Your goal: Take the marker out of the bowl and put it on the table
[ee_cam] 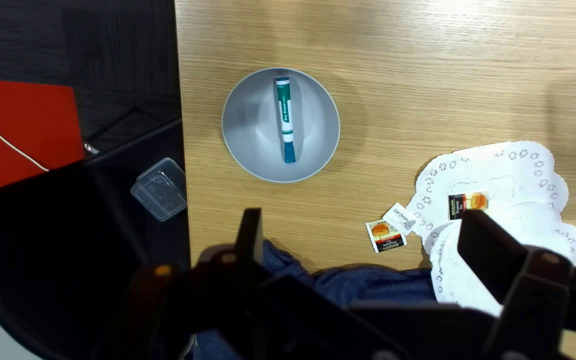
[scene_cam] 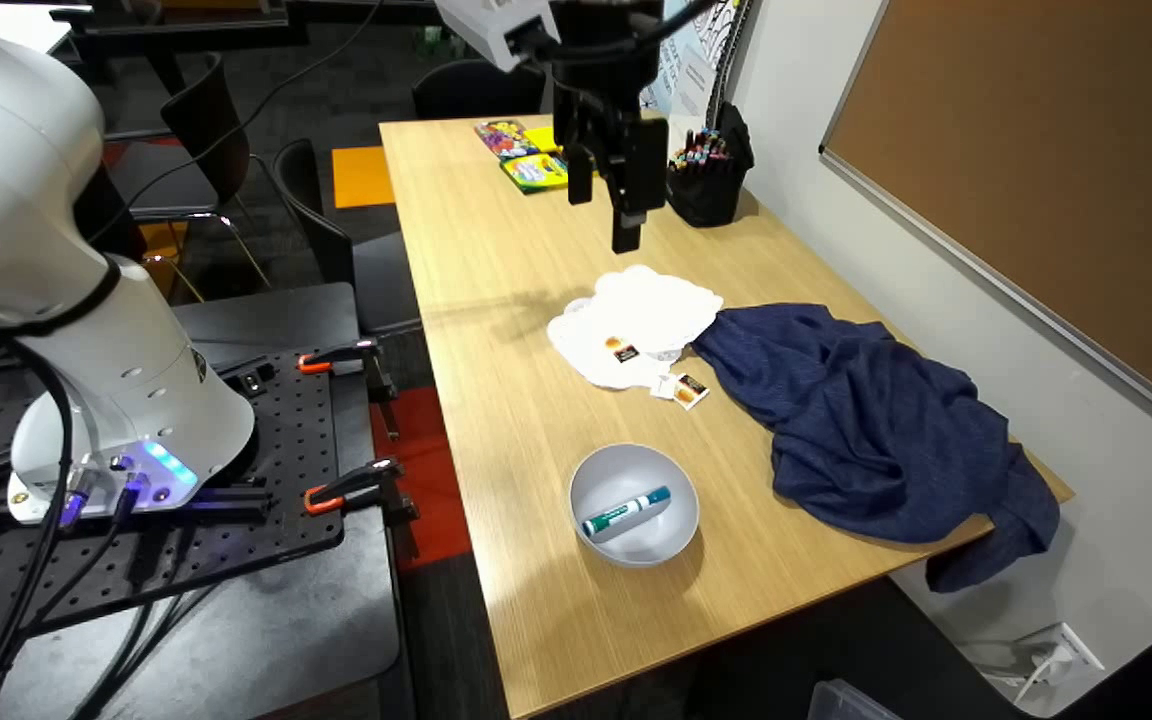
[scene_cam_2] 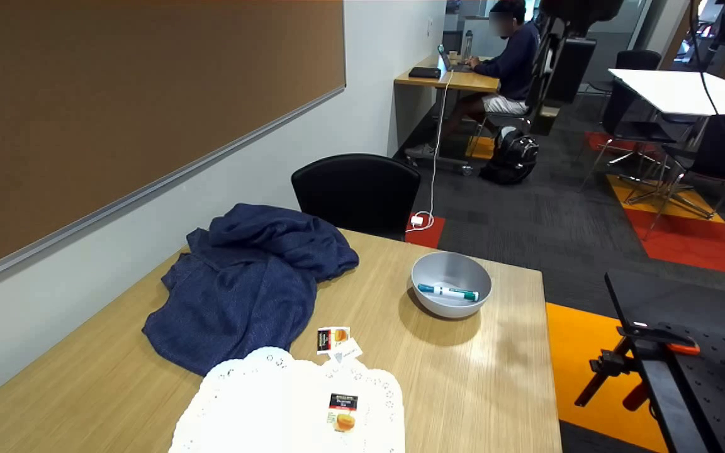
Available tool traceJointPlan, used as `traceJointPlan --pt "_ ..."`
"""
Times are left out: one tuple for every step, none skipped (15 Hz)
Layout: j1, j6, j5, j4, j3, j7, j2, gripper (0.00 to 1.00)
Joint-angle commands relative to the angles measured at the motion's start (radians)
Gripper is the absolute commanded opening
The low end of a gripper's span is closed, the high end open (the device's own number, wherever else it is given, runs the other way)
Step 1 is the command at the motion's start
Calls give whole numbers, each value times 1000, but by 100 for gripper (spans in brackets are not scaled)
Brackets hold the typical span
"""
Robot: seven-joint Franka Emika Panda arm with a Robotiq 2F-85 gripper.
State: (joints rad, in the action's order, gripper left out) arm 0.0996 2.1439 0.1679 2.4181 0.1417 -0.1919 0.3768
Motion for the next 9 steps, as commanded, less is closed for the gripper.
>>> traceJointPlan --pt "6 103 42 0 27 -113 -73 100" --pt "8 136 43 -1 36 -134 -98 100" --pt "9 156 38 -6 44 -148 -124 100" --pt "9 156 24 -13 50 -157 -150 100" --pt "9 129 21 3 35 -125 -104 100" --pt "11 138 21 2 39 -133 -124 100" --pt "12 145 21 1 40 -138 -139 100" --pt "13 148 21 0 41 -139 -147 100" --pt "13 149 21 -1 41 -139 -150 100"
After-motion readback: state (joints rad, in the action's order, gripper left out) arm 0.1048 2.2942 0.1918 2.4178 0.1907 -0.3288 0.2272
